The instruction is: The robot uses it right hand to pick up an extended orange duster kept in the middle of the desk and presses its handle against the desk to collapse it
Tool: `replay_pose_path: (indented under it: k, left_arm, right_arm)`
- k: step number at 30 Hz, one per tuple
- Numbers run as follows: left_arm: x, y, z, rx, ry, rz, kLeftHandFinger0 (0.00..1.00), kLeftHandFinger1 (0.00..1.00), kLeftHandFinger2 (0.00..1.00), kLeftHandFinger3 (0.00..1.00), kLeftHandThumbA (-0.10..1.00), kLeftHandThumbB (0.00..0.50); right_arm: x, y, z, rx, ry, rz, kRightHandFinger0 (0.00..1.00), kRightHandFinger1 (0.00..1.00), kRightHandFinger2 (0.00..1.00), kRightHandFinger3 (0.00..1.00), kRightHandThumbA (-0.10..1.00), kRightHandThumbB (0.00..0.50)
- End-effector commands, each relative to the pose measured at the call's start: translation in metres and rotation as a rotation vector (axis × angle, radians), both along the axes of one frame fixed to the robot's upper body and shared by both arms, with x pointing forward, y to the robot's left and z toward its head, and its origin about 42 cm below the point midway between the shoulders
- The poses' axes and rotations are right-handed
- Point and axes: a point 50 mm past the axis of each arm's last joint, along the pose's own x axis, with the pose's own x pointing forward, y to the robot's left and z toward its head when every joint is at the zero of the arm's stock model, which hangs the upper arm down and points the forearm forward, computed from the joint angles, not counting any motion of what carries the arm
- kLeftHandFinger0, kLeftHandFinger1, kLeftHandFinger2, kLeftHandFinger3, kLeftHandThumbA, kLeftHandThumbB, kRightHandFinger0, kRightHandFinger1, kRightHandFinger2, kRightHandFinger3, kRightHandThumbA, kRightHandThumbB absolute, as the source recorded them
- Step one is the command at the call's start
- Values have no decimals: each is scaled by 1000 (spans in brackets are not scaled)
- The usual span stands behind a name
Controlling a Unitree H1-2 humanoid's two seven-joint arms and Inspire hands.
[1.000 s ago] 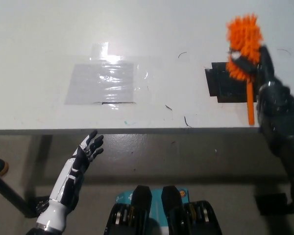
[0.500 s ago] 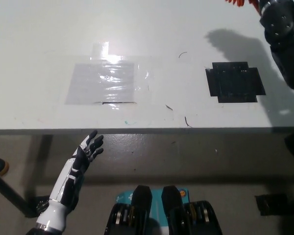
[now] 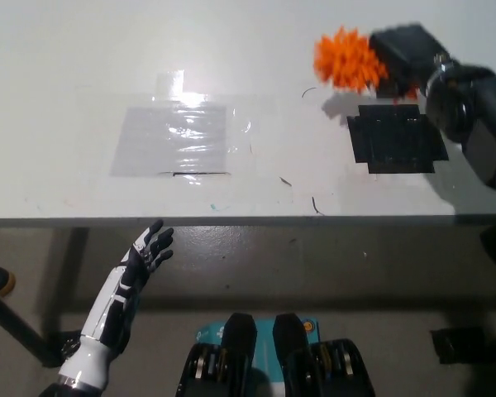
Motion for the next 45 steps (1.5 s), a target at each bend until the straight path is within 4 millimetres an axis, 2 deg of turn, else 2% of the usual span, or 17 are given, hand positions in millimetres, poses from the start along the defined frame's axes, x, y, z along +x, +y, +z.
replay_pose_path:
  k: [1, 2, 3, 4, 7, 16, 22, 24, 26, 29, 32, 35, 36, 40, 41, 42, 45]
  left_arm:
    - [6, 2, 11, -7, -58, -4, 1000, 1000, 1000, 1000, 1000, 226]
    - [6, 3, 11, -12, -60, -3, 1000, 1000, 1000, 1000, 1000, 223]
    - [5, 3, 10, -10, -60, -2, 1000, 1000, 1000, 1000, 1000, 227]
    - [4, 2, 9, -9, -59, -2, 1000, 1000, 1000, 1000, 1000, 227]
    - [4, 1, 9, -10, -58, -10, 1000, 1000, 1000, 1000, 1000, 227]
    - [3, 0, 9, -3, -52, -17, 1000, 1000, 1000, 1000, 1000, 225]
    - [5, 0, 10, -2, -60, -14, 1000, 1000, 1000, 1000, 1000, 214]
    - [5, 0, 10, -2, -60, -14, 1000, 1000, 1000, 1000, 1000, 214]
    - [10, 1, 17, -1, -70, -20, 1000, 1000, 1000, 1000, 1000, 229]
    - [11, 1, 17, 0, -70, -21, 1000, 1000, 1000, 1000, 1000, 228]
    - [28, 1, 31, -5, -119, -33, 1000, 1000, 1000, 1000, 1000, 215]
    - [30, 0, 32, -7, -123, -34, 1000, 1000, 1000, 1000, 1000, 215]
    - [32, 0, 35, 2, -131, -36, 1000, 1000, 1000, 1000, 1000, 198]
    - [35, 0, 38, 15, -138, -37, 1000, 1000, 1000, 1000, 1000, 200]
    - [35, 0, 38, 15, -137, -34, 1000, 1000, 1000, 1000, 1000, 208]
    - [36, 0, 39, 18, -135, -27, 1000, 1000, 1000, 1000, 1000, 219]
    - [38, -3, 39, 25, -138, -36, 1000, 1000, 1000, 1000, 1000, 217]
  right_arm:
    - [5, 0, 13, -68, 26, -20, 226, 501, 782, 671, 93, 192]
    - [6, 0, 11, -100, 109, -64, 574, 782, 945, 936, 284, 213]
    - [6, -1, 11, -103, 193, -98, 850, 1000, 1000, 1000, 483, 338]
    - [6, -2, 11, -101, 225, -109, 986, 1000, 1000, 1000, 565, 332]
    - [5, -8, 6, -101, 286, -153, 1000, 1000, 1000, 1000, 732, 496]
    - [3, -2, 25, 49, 55, 46, 1000, 1000, 1000, 1000, 738, 486]
    - [-3, 18, 107, 406, -108, 270, 1000, 1000, 1000, 1000, 940, 445]
    - [-4, 18, 108, 410, -107, 272, 1000, 1000, 1000, 1000, 943, 444]
    - [-53, 15, 216, 741, -417, 457, 1000, 1000, 1000, 1000, 1000, 483]
    - [-56, 14, 218, 749, -424, 455, 1000, 1000, 1000, 1000, 1000, 486]
    - [-151, -10, 275, 1001, -800, 704, 1000, 1000, 1000, 1000, 962, 458]
    - [-160, -11, 275, 1015, -818, 718, 1000, 1000, 1000, 1000, 960, 457]
    - [-218, -19, 243, 1013, -934, 801, 1000, 1000, 1000, 1000, 1000, 406]
    - [-254, -20, 206, 1040, -960, 822, 1000, 1000, 1000, 1000, 1000, 400]
    - [-263, -18, 192, 1055, -945, 826, 1000, 1000, 1000, 1000, 1000, 480]
    - [-287, -15, 154, 1106, -881, 836, 1000, 1000, 1000, 1000, 1000, 404]
    - [-306, -13, 102, 1120, -824, 782, 1000, 1000, 1000, 1000, 1000, 410]
